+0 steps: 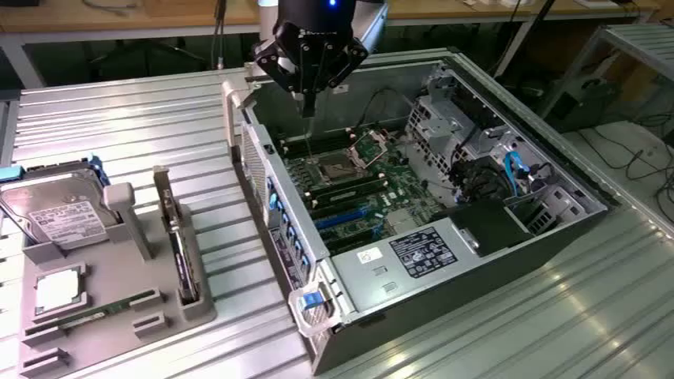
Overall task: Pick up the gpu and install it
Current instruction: 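Reach for the gpu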
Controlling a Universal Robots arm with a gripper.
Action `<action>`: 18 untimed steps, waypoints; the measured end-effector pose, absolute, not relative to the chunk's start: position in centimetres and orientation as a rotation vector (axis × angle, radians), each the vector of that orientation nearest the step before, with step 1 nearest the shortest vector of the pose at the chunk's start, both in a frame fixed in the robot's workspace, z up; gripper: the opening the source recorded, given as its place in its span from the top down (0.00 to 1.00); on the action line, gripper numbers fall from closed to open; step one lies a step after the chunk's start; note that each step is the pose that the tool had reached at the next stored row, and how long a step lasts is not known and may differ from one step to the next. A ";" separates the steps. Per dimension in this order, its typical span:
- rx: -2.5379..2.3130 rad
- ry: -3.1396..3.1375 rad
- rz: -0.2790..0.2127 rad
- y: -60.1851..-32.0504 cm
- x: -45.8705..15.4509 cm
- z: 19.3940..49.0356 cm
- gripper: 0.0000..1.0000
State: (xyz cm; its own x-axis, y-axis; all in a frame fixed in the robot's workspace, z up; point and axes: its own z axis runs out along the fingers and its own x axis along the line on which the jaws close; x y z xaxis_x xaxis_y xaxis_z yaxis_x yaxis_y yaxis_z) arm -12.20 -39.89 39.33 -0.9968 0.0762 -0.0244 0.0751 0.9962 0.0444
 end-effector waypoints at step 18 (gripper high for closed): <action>0.118 3.112 0.070 -40.0 -15.1 39.3 0.89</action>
